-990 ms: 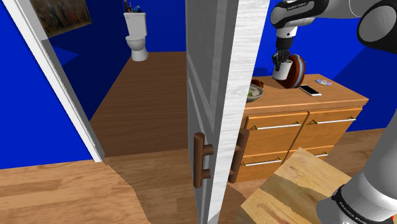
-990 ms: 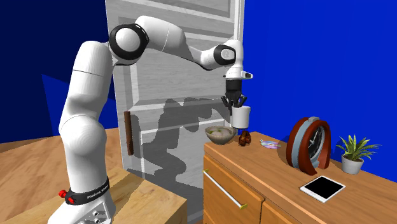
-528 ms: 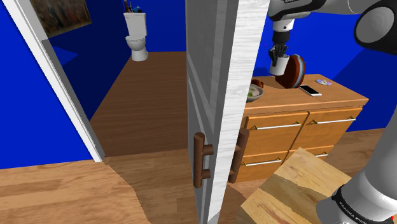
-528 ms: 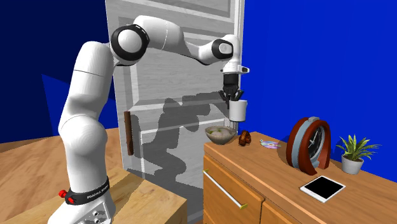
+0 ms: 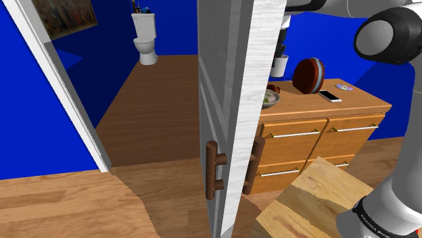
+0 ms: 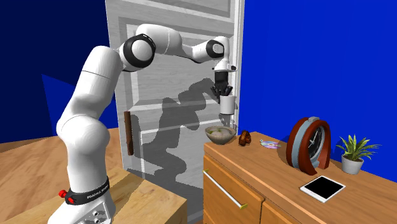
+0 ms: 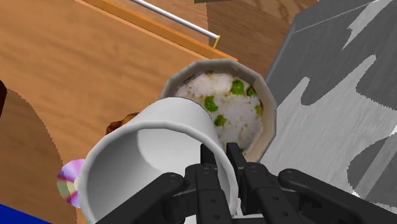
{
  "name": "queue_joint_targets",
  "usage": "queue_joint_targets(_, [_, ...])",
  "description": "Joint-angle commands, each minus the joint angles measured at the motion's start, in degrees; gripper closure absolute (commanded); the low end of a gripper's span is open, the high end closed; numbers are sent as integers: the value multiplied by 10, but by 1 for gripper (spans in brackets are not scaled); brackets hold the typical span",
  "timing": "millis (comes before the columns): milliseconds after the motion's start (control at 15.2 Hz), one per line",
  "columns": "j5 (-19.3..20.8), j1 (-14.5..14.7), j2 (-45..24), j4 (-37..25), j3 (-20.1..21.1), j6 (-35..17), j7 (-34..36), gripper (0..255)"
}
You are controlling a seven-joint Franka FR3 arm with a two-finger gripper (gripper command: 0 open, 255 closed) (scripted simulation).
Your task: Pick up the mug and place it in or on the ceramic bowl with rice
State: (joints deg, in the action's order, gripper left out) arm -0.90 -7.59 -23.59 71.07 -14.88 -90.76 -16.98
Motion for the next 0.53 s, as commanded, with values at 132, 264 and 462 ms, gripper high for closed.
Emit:
queue_joint_targets(132, [-6, 19, -41, -65, 12, 27, 36, 255])
queue_joint_targets(264, [-5, 21, -37, -42, 12, 9, 37, 255])
queue_joint_targets(462, [-4, 24, -31, -11, 12, -17, 38, 255])
